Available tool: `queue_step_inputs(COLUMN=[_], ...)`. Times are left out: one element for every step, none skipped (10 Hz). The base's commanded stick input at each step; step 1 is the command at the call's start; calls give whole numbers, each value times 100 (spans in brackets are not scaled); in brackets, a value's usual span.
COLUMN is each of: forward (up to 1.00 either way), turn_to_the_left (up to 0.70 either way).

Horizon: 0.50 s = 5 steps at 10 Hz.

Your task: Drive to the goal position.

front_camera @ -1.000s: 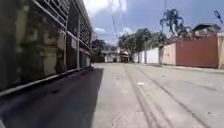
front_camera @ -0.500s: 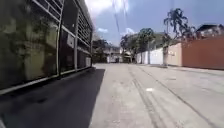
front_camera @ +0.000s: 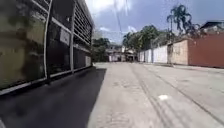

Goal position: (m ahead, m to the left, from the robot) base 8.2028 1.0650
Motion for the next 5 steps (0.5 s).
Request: queue_step_inputs(forward=[100, 100, 100, 100, 100], turn_to_the_left=[0, 0, 0, -13, -37])
